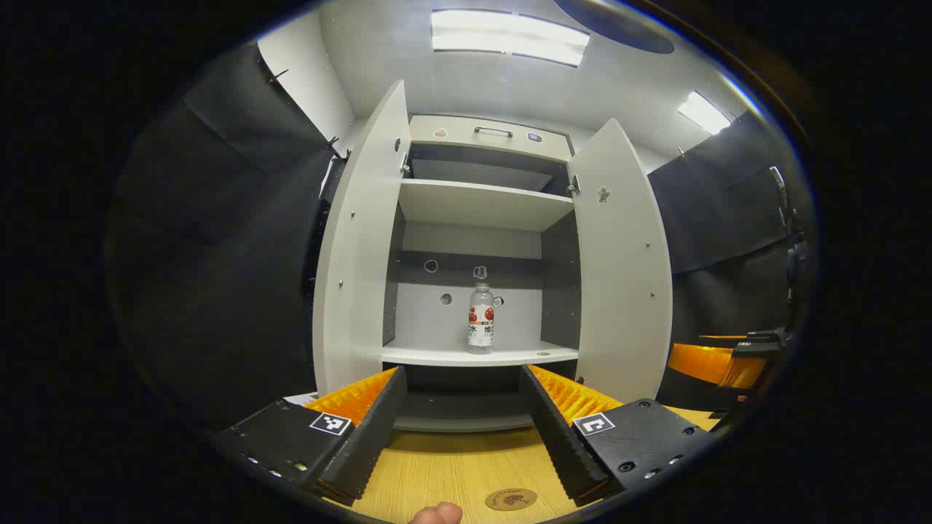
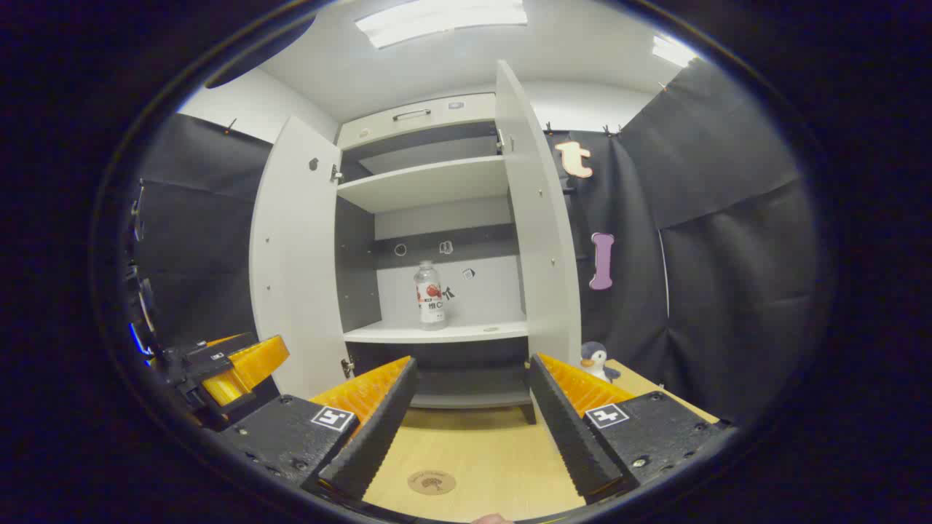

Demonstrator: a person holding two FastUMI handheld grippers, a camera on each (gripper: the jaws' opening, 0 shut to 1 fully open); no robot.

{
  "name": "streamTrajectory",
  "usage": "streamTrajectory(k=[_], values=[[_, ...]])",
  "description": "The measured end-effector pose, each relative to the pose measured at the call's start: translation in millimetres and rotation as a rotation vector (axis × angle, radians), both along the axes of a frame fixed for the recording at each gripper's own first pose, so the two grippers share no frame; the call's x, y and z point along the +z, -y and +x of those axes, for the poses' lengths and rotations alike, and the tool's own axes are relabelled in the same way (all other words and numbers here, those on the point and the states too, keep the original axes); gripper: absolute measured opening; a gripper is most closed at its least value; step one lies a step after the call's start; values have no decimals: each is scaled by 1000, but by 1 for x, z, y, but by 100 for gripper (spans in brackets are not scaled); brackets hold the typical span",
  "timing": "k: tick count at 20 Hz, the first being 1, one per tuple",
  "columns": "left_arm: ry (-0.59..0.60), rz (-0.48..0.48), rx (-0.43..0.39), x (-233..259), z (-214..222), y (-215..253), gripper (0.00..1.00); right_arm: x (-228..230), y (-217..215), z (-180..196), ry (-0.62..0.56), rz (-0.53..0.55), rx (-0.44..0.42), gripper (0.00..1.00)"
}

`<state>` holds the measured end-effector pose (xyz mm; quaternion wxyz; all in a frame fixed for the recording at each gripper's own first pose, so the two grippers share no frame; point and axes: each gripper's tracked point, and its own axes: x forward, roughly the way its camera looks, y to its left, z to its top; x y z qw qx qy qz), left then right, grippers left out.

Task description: Grasp the bottle in the cabinet with the left hand and place it on the coaster, then close the right door with the right hand and the left door with the left hand.

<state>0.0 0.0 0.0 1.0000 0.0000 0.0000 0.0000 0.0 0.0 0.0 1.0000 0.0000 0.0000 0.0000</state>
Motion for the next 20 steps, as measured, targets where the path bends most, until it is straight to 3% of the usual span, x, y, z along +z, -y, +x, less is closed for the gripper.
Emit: streamTrajectory(k=[1,9,10,12,20], values=[[-1,0,-5,0,2,2,95,1,1,0,3,-2,2,100],[-19,-1,-3,-7,7,0,95,-4,0,8,-12,-8,25,97],[-17,1,2,-7,7,-2,99,-3,-1,9,-15,-9,28,97],[-15,6,11,-7,8,-6,95,-5,-2,12,-20,-9,30,100],[-27,8,23,-13,15,-14,95,-2,-5,13,-14,-20,34,97]])
